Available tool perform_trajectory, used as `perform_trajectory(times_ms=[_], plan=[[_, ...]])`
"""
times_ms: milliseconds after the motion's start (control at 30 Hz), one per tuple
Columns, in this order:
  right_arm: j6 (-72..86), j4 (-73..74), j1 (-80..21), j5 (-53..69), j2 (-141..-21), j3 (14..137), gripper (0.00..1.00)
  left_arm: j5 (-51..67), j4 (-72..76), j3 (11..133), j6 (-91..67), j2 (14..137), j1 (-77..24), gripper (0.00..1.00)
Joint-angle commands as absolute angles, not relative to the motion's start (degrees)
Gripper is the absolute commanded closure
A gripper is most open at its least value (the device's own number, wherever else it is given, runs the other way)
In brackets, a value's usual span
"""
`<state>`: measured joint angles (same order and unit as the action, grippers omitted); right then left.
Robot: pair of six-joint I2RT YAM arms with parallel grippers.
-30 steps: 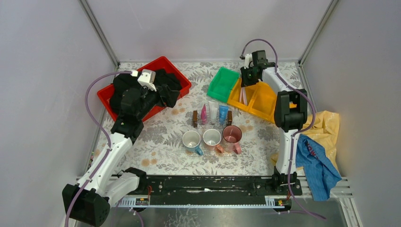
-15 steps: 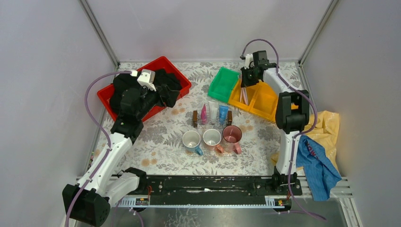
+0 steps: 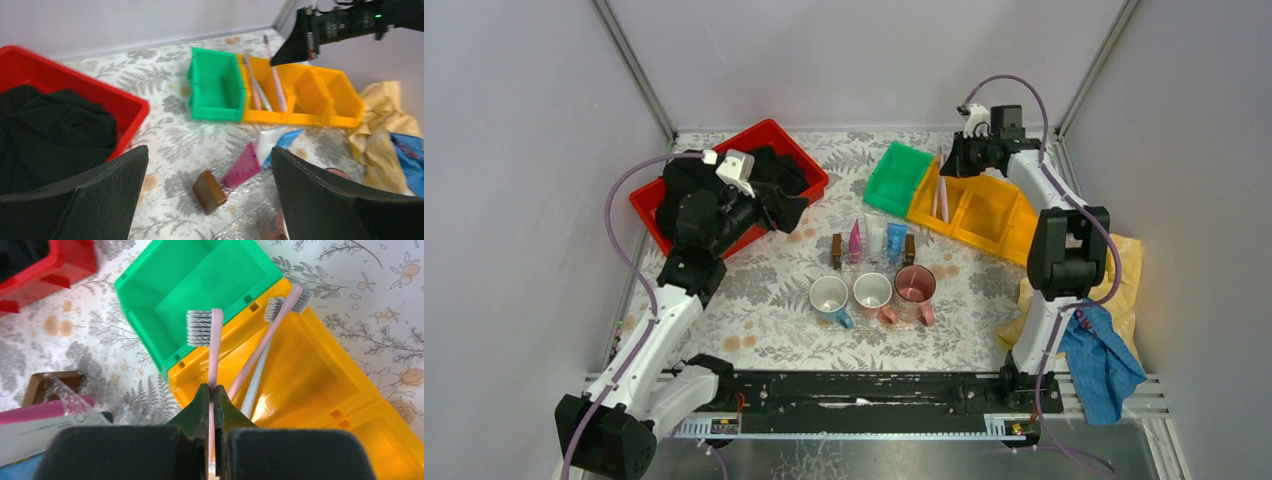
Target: Prepare toiletry sets of a toothbrush and toothpaste on the tray
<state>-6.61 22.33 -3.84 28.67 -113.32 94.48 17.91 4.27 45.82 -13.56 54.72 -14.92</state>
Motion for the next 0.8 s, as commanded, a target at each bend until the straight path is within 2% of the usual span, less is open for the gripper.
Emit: perform_trajectory(times_ms=[0, 233, 367, 600, 767], plan=[[-2.95, 15.74, -1.55, 39.08, -104.74, 91.18, 1.0, 28.69, 15.61, 43.18, -16.86, 52.62, -14.42, 0.0], [2.84, 8.67, -0.09, 51.12, -93.48, 84.68, 1.0, 40.51, 34.0, 42.96, -41.91, 54.34, -14.48, 0.01], [8.78, 3.74, 0.0, 58.76, -87.21, 81.85, 1.0, 39.26, 45.12, 42.64, -53.25, 54.49, -18.15, 0.02], [25.14, -8.99, 0.0, 69.84, -77.83, 78.28, 1.0, 26.6, 37.0, 47.55, -42.5, 56.52, -37.18, 0.05], [45.08, -27.57, -0.09, 75.43, -73.0, 73.76, 1.0, 22.64, 38.15, 50.92, -42.6, 62.99, -43.13, 0.1]])
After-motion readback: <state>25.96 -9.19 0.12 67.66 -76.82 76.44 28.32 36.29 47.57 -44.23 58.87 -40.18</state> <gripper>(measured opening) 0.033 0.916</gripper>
